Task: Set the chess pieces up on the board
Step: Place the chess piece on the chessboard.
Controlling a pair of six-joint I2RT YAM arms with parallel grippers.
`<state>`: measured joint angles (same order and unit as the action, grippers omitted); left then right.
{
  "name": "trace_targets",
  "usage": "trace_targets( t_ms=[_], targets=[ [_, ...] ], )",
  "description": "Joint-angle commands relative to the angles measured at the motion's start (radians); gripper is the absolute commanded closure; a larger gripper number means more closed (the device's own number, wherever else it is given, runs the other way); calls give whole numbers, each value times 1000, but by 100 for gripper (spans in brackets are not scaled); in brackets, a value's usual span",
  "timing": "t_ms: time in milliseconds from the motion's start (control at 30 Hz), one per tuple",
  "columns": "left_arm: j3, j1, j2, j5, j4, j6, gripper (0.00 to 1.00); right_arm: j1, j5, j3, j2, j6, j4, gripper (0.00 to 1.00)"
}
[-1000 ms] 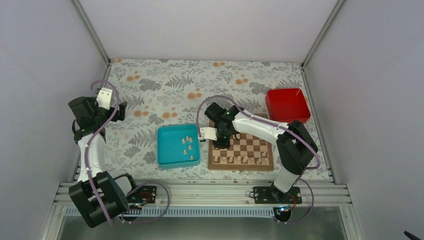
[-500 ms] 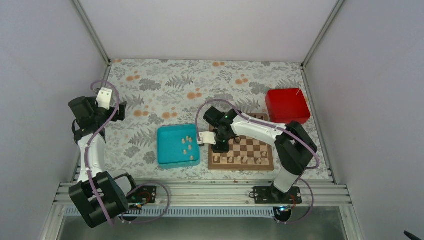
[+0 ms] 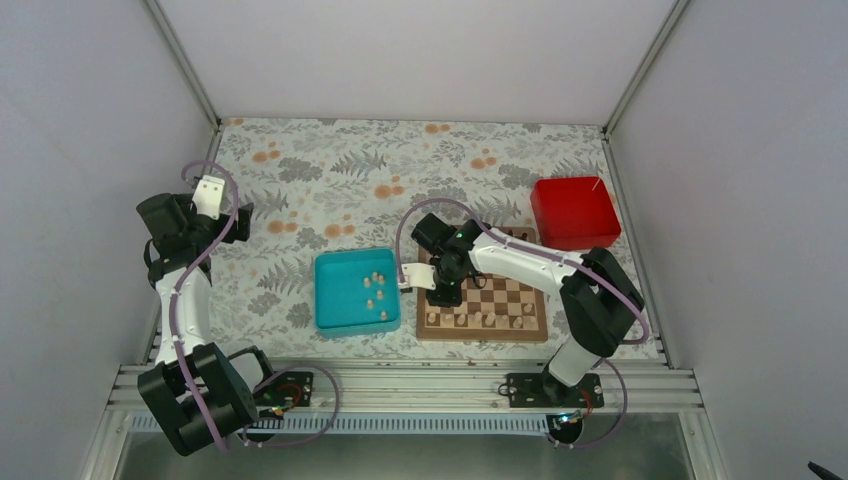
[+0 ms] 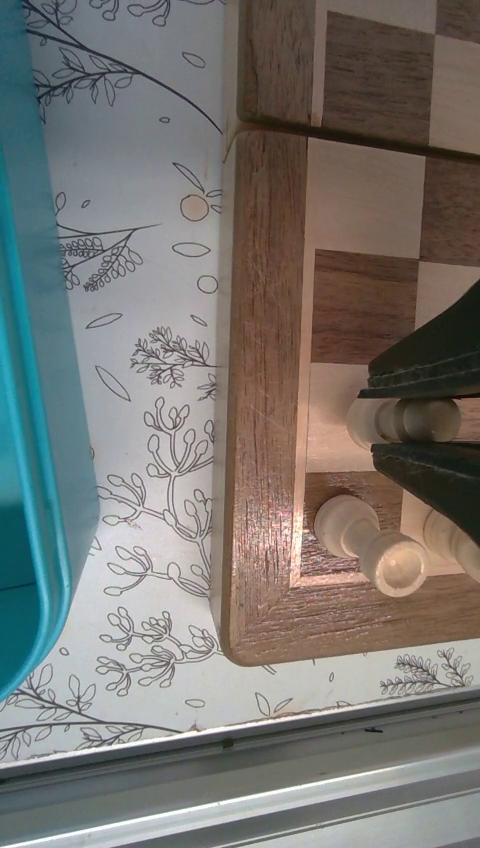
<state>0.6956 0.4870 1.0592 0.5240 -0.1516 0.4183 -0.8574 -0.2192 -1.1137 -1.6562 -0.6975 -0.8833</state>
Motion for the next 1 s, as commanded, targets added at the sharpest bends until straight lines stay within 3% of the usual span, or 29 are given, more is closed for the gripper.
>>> trace_targets(
  t_ms=[0, 967],
  targets=[
    [8, 5, -1, 0, 20, 7, 0, -12, -20, 12, 5, 13, 5, 93],
    [5, 5, -8, 6, 21, 8, 0, -12, 15, 6, 5, 17, 41, 76]
  ],
)
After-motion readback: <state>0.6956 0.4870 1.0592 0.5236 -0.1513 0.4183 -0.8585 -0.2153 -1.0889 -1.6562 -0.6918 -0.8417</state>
